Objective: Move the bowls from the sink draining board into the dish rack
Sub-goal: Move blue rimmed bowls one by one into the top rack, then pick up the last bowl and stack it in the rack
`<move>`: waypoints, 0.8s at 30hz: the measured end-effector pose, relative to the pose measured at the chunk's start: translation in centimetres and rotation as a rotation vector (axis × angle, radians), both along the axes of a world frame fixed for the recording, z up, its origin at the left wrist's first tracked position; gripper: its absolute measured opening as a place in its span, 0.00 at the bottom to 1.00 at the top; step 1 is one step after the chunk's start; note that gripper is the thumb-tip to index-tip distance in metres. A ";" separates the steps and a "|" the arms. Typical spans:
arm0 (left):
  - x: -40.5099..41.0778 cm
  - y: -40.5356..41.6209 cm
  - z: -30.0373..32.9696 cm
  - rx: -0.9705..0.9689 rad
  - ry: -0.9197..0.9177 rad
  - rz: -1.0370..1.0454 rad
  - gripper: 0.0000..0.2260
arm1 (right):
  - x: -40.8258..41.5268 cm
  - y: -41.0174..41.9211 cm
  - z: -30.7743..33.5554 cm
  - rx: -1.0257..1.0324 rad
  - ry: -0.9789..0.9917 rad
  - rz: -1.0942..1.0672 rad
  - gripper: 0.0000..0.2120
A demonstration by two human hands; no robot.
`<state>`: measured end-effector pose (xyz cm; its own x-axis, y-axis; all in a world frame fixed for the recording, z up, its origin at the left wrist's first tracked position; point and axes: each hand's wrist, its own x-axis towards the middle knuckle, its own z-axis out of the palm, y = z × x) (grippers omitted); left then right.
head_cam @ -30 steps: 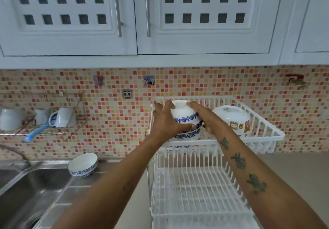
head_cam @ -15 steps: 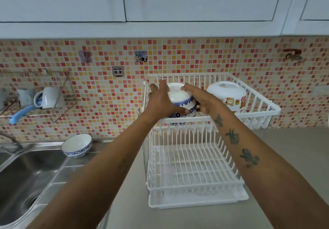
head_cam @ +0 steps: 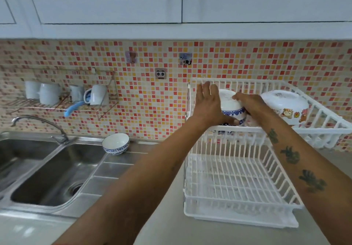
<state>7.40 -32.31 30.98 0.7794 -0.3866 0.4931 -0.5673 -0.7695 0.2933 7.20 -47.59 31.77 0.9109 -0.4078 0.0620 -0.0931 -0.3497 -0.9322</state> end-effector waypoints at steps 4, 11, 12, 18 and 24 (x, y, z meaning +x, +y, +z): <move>-1.1 1.6 -0.1 -0.282 -0.274 -0.110 0.39 | -1.2 1.9 0.9 -0.342 -0.500 -0.124 0.12; -0.4 11.0 -0.5 -0.949 0.034 -0.076 0.09 | -1.3 13.3 4.5 -0.254 -1.004 0.036 0.11; 0.3 12.9 -0.7 -0.980 0.037 -0.035 0.06 | -0.6 15.6 4.8 -0.225 -1.020 0.088 0.11; 4.3 26.1 -4.4 -1.063 0.194 0.144 0.13 | 4.2 28.9 2.7 -0.009 -0.941 0.417 0.11; 8.1 38.4 -11.6 -1.075 0.461 0.423 0.14 | 10.7 37.6 -6.2 0.222 -0.637 0.498 0.13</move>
<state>15.50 6.05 19.39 0.9287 0.3671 0.0516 -0.0104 -0.1134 0.9935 17.87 -9.96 25.62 0.8058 -0.0309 0.5914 0.5913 -0.0129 -0.8063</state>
